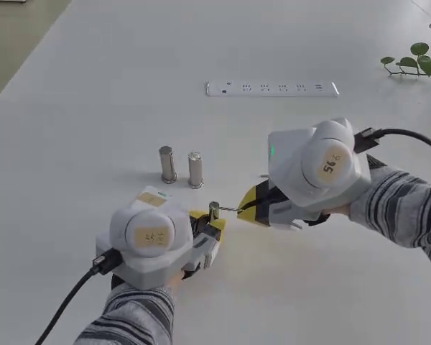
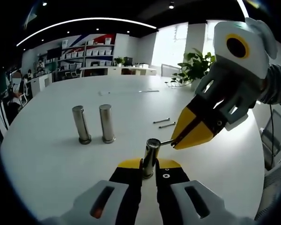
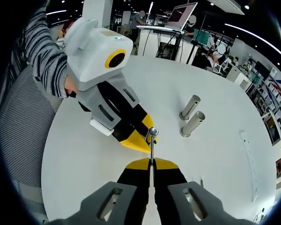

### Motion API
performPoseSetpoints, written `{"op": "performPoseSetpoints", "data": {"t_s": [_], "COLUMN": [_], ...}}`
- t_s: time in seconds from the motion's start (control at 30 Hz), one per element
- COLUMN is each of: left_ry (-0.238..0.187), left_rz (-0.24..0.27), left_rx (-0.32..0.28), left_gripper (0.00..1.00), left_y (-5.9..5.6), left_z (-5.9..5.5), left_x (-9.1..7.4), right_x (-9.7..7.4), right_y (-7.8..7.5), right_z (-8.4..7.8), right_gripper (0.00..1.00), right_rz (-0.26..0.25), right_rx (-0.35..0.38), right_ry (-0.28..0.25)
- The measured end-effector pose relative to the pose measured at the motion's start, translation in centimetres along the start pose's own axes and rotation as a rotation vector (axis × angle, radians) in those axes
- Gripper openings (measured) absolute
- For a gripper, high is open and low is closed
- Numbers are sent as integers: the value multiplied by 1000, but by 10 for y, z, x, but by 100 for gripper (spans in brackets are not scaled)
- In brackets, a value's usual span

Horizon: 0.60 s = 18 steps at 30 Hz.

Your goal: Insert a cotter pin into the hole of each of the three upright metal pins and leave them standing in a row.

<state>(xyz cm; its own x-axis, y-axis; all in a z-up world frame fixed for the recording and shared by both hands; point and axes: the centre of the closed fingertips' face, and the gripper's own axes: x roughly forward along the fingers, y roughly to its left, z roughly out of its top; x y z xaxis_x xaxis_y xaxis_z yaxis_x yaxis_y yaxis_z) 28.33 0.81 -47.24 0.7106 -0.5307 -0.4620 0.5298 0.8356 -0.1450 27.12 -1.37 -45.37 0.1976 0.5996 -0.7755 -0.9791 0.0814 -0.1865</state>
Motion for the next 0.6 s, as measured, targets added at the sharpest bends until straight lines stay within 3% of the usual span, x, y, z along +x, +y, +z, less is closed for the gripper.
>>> {"op": "performPoseSetpoints", "data": {"t_s": [0.6], "left_ry": [-3], "left_rz": [9], "left_rx": [23], "left_gripper": [5], "left_y": [2], "left_z": [0], "left_x": [1], "right_x": [6], "right_y": [-3], "right_z": [9], "right_gripper": [0], "right_rz": [3], "right_rx": [-19], "right_ry": [0]}}
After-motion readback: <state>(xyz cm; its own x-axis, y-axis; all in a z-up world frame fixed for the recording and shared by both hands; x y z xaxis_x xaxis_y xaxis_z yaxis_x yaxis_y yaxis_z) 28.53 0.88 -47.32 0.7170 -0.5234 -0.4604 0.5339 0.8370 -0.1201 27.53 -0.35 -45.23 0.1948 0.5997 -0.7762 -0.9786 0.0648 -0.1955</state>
